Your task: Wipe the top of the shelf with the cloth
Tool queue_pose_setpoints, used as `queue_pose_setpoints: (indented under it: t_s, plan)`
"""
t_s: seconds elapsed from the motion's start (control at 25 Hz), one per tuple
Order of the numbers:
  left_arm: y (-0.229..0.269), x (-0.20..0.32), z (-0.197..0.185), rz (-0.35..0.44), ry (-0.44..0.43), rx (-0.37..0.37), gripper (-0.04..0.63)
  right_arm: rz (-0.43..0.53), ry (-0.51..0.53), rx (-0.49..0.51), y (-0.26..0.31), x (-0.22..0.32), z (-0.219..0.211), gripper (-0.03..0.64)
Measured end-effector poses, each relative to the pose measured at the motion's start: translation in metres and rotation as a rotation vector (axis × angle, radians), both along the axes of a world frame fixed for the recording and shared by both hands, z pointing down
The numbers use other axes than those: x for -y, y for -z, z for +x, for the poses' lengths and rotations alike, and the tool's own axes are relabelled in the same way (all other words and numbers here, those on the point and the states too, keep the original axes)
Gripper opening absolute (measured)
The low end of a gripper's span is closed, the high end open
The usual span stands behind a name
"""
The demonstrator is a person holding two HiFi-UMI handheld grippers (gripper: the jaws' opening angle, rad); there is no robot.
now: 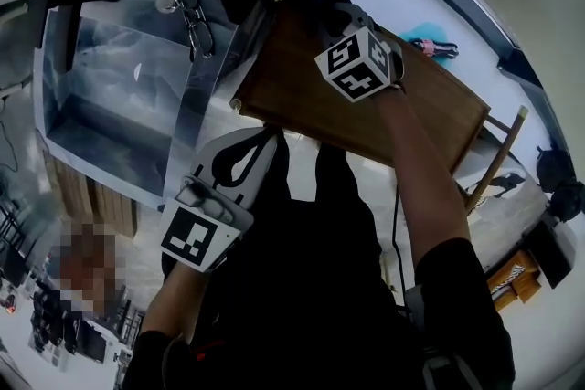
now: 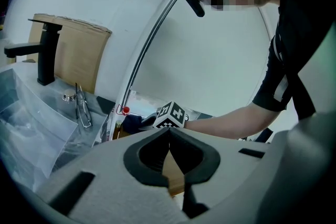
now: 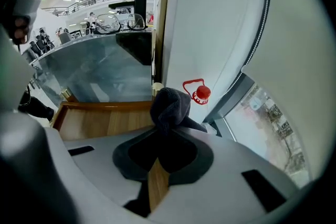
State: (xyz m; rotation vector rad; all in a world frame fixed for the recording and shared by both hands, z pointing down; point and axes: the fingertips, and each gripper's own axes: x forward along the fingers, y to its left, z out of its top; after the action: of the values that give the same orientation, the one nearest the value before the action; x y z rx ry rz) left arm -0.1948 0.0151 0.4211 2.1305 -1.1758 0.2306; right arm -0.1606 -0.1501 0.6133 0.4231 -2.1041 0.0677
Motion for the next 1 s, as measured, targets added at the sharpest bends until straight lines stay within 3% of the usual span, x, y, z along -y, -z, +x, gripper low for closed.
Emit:
queue_pose_setpoints:
  t_s: [0.36, 1.0]
  plan:
    - [0.003, 0.001, 0.029, 0.002, -0.049, 0.002, 0.02, -0.012, -0.053, -0.012, -0.001, -0.002, 0.037, 0.026]
    - [0.01, 0.008, 0.112, 0.019, -0.175, 0.003, 0.02, -0.029, -0.204, -0.038, -0.001, -0.007, 0.155, 0.026]
